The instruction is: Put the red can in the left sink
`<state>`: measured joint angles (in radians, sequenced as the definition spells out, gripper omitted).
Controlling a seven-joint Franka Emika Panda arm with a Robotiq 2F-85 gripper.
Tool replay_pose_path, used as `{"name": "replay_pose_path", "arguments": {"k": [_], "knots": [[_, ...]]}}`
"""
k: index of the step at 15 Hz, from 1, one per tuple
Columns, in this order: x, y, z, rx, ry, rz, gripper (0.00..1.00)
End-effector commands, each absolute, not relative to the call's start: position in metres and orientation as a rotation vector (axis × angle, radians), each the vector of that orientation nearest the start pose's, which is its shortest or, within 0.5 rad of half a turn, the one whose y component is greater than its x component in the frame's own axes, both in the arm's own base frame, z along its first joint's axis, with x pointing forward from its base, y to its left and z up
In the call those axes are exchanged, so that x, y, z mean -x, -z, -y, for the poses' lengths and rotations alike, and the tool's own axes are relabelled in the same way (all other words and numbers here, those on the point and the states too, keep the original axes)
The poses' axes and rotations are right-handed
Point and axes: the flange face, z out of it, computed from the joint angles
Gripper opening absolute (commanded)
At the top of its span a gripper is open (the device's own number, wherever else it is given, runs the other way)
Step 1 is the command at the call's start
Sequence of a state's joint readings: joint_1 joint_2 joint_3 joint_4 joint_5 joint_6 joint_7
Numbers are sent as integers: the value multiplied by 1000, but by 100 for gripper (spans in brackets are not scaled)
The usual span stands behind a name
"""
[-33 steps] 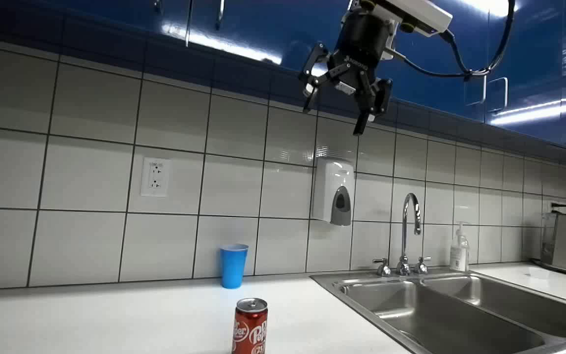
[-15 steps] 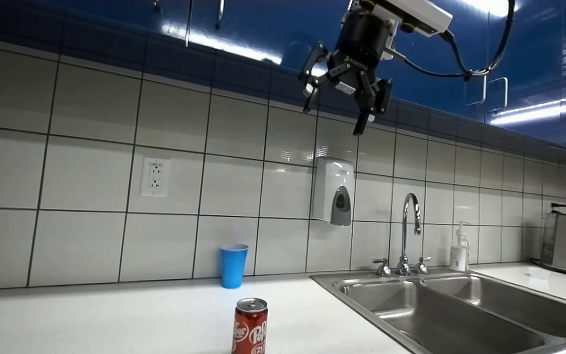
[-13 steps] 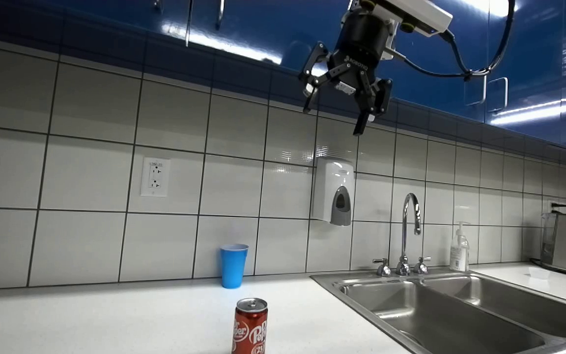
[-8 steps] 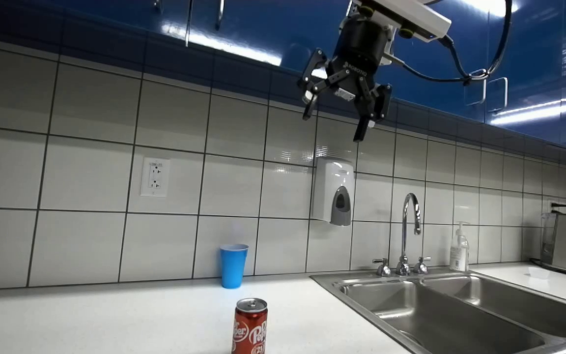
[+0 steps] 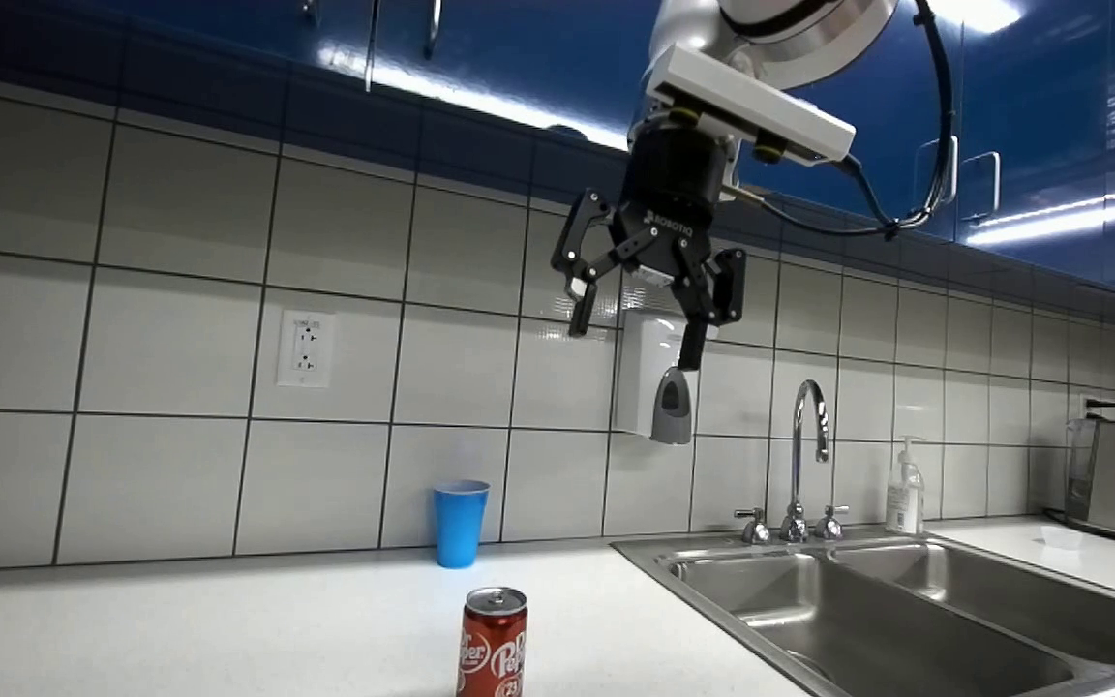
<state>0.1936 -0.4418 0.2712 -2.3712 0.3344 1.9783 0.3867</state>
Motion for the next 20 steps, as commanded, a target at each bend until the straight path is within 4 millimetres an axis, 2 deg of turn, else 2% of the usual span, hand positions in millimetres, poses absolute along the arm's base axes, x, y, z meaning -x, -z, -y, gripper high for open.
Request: {"name": "replay_pose_path", "arguments": {"k": [1, 6, 10, 16, 20], "knots": [[-363, -454, -228, 2951, -99, -97, 100], [-363, -398, -233, 2983, -140, -97, 100], [-374, -366, -237, 2998, -101, -86, 100], [-401, -328, -246, 3005, -112, -36, 100], [-423, -315, -252, 3032, -118, 6, 100]]}}
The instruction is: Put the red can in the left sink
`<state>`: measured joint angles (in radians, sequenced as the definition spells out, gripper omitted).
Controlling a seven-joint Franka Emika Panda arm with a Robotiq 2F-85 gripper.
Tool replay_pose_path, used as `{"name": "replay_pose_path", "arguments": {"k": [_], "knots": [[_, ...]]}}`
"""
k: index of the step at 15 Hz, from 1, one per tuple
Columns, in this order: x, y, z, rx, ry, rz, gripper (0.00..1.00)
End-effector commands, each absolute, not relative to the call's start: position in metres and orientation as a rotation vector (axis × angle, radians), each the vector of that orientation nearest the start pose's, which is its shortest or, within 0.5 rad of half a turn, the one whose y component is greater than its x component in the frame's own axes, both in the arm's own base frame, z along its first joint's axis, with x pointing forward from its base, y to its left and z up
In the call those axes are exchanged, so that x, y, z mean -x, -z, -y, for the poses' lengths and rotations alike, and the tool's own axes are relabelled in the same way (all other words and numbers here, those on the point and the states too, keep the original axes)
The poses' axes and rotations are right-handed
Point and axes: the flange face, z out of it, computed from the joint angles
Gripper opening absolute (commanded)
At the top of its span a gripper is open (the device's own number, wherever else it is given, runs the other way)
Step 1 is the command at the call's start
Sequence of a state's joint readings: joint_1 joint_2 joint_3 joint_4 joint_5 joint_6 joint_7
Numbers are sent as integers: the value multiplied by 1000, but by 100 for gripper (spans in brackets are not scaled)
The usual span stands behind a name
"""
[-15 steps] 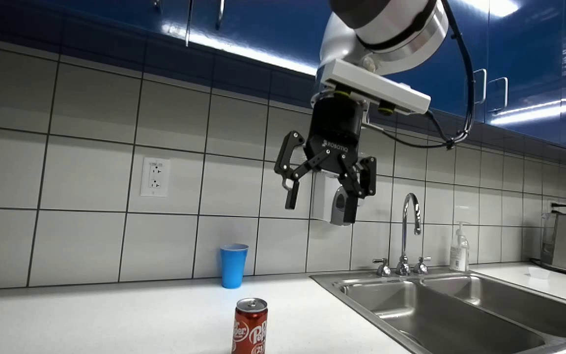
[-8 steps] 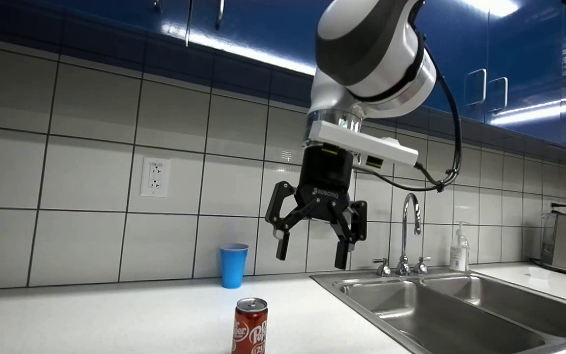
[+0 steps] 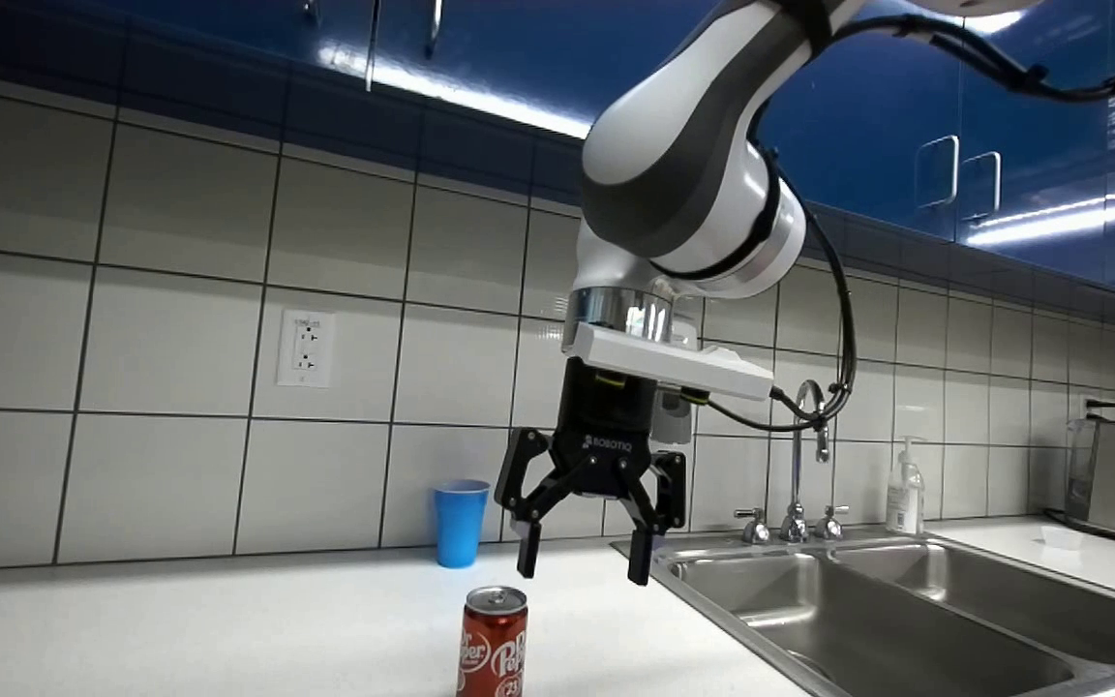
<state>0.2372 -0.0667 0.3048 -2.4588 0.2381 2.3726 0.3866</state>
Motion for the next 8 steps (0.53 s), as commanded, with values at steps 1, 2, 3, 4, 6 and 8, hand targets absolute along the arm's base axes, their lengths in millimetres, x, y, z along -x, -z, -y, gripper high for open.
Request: {"name": "replay_pose_path", "arguments": {"k": [1, 2, 3, 4, 6, 8], "knots": [[-429, -313, -253, 3035, -119, 16, 100], [-435, -312, -256, 3041, -115, 26, 100], [-440, -311, -258, 3040, -113, 35, 100], [-446, -309, -260, 3043, -109, 37, 100], [-456, -307, -263, 3045, -101, 43, 100], [-464, -303, -266, 3047, -101, 44, 100]]}}
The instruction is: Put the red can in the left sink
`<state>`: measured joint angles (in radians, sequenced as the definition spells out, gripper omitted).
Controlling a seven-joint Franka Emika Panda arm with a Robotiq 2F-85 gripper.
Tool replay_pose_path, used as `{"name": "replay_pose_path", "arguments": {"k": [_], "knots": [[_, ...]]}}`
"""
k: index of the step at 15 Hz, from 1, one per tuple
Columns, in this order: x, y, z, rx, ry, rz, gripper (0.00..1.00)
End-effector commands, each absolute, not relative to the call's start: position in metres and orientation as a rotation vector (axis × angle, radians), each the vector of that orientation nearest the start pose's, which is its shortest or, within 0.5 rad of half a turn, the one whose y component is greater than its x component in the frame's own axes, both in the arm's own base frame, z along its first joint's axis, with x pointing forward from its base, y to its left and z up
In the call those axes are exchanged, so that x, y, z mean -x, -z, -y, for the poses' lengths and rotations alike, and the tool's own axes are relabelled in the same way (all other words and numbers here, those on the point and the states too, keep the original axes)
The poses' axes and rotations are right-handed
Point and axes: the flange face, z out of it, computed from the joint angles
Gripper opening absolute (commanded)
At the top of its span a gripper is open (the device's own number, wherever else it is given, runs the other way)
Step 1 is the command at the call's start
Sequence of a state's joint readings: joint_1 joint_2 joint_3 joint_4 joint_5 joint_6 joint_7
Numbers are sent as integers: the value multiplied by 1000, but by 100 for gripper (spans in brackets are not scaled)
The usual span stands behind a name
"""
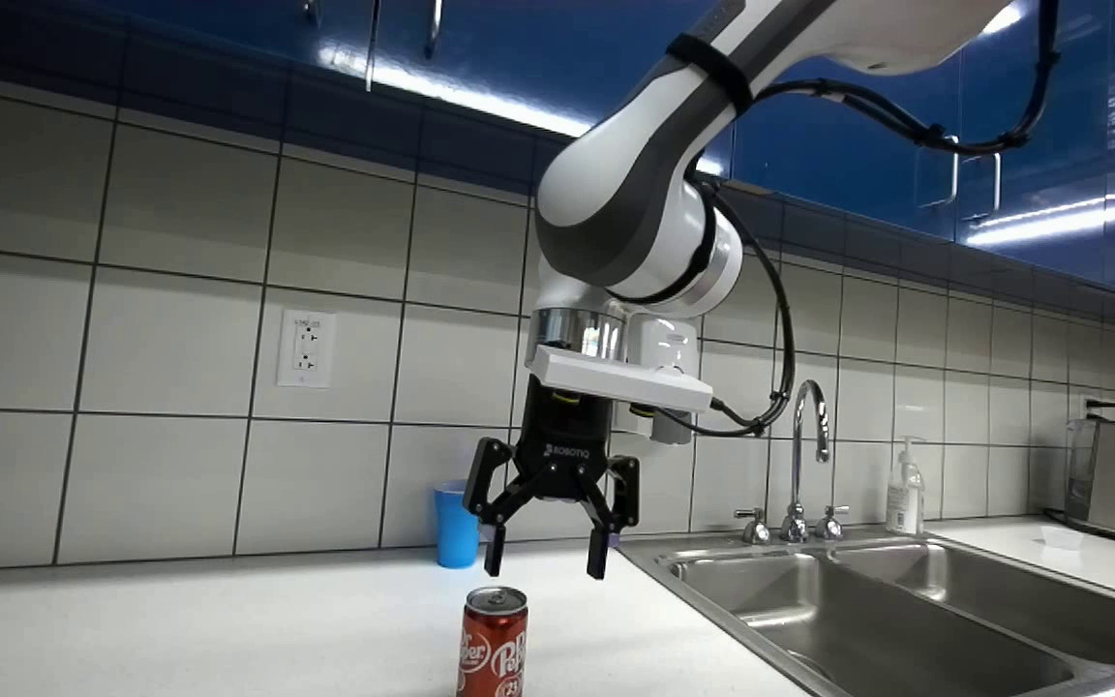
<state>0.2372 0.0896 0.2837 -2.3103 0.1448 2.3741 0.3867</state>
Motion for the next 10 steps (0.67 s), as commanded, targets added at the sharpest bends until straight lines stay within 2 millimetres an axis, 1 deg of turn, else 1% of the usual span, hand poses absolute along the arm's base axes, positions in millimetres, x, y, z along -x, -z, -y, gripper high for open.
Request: {"name": "replay_pose_path", "arguments": {"k": [1, 5, 10], "knots": [[-468, -301, -267, 3047, -104, 45, 100], [-482, -291, -271, 3035, -122, 41, 100], [-494, -279, -278, 3038, -146, 53, 100]]}}
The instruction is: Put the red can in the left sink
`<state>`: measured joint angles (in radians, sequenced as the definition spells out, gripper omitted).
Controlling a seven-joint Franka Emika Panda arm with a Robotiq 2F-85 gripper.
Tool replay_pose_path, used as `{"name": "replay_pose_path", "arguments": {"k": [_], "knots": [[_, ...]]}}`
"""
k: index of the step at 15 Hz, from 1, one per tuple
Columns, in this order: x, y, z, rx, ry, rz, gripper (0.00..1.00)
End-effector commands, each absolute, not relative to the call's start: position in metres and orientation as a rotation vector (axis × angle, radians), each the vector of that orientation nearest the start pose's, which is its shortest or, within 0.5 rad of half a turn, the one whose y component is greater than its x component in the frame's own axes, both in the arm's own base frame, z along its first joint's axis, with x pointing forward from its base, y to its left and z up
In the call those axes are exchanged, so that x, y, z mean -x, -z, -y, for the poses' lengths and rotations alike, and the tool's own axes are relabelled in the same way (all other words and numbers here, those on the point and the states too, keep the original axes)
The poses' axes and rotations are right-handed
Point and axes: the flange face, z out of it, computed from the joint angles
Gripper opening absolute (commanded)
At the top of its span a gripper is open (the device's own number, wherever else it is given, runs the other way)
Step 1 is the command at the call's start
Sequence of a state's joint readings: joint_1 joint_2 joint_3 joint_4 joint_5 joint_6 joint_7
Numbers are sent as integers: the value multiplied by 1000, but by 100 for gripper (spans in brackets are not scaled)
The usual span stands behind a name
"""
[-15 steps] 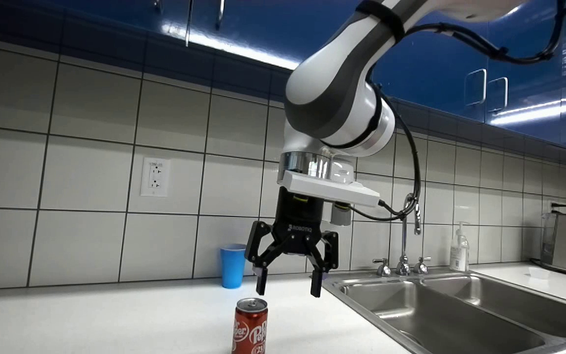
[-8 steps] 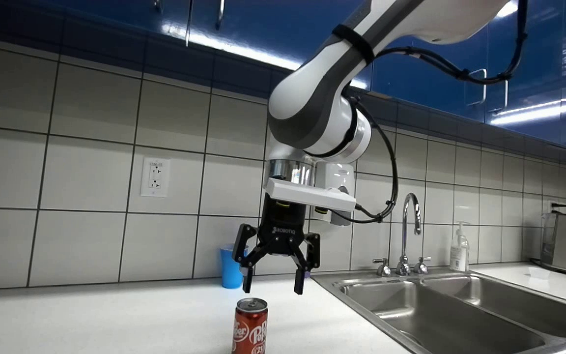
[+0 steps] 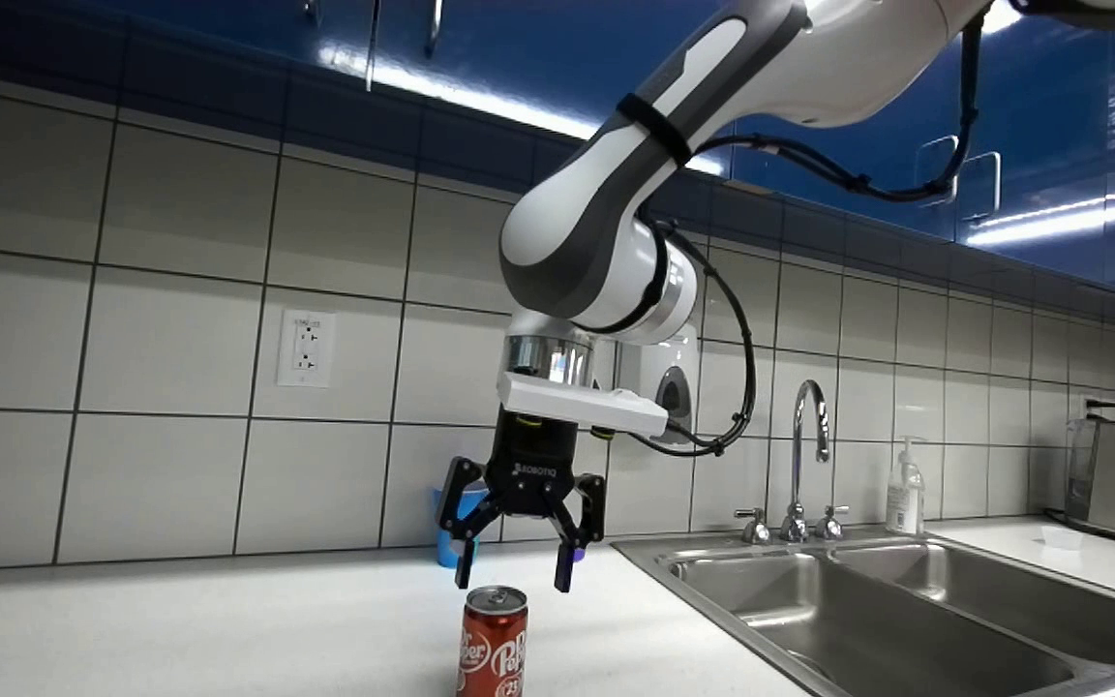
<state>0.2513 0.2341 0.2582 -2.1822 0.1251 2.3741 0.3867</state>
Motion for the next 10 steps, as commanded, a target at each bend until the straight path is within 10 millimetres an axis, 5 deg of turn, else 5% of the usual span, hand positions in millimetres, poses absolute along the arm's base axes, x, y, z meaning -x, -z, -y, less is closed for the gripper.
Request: {"name": "replay_pose_path", "arguments": {"k": [1, 10], "knots": [[-497, -276, -278, 3041, -148, 55, 100], [-509, -256, -285, 3048, -189, 77, 100]]}}
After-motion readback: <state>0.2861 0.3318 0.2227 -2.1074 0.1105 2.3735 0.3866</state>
